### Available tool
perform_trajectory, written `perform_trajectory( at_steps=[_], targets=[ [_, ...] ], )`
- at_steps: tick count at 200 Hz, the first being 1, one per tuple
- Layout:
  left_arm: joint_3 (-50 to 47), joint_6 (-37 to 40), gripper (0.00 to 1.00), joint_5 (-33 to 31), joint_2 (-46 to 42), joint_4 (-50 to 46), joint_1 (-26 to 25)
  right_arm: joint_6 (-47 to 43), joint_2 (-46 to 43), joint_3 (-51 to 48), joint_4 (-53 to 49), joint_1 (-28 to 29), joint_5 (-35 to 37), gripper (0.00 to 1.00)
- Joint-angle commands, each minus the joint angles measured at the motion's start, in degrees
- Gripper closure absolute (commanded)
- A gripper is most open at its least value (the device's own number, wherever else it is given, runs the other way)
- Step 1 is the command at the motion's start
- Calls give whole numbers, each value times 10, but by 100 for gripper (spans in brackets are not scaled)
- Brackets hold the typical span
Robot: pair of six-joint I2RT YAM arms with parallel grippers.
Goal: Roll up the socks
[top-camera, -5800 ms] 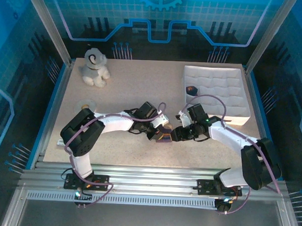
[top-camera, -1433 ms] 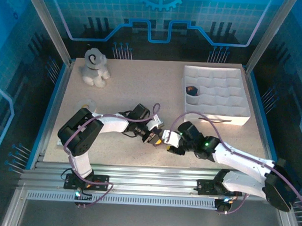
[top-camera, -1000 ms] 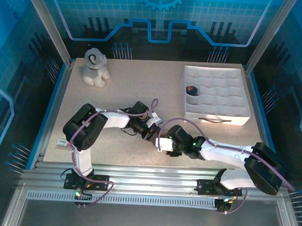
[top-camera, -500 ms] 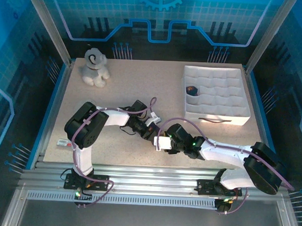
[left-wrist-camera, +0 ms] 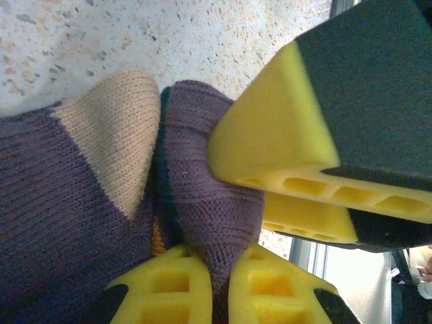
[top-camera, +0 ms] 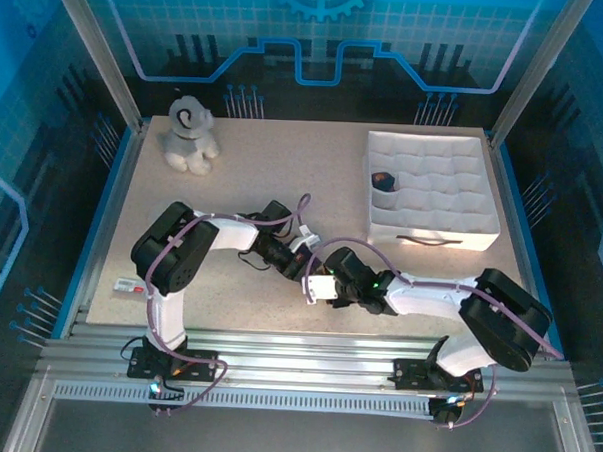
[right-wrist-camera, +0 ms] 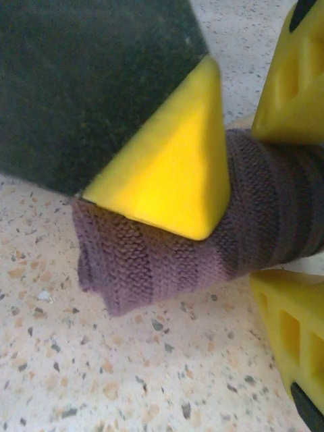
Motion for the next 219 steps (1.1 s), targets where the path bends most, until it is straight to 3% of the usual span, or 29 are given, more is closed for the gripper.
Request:
perform_trajectory(
  at_steps=[1, 16, 41, 76, 146, 163, 193, 219],
  targets=[
    [-7, 3, 100, -4, 20, -50, 2, -15, 33, 5, -15, 6, 13, 55],
    [-6, 4, 100, -4, 18, -54, 5, -18, 48, 11, -20, 13, 32, 67],
    [-9, 2, 99, -20, 6, -51, 8, -14, 58, 31, -67, 24, 50, 100],
    [-28, -35, 77, -67, -44, -13, 17, 5, 51, 48, -153, 43, 41, 100],
    [-68, -106, 64, -135, -156, 33, 75, 62, 89, 99, -267, 55, -12, 100],
    [-71, -118, 64, -160, -157, 24, 88, 71, 96, 112, -289, 56, -40, 100],
    [-70, -152, 76, -187, -118, 21, 101, 79, 115, 149, -352, 55, -89, 100],
    [-68, -179, 79, -189, -75, 48, 102, 78, 120, 163, -382, 58, -107, 100]
  ],
)
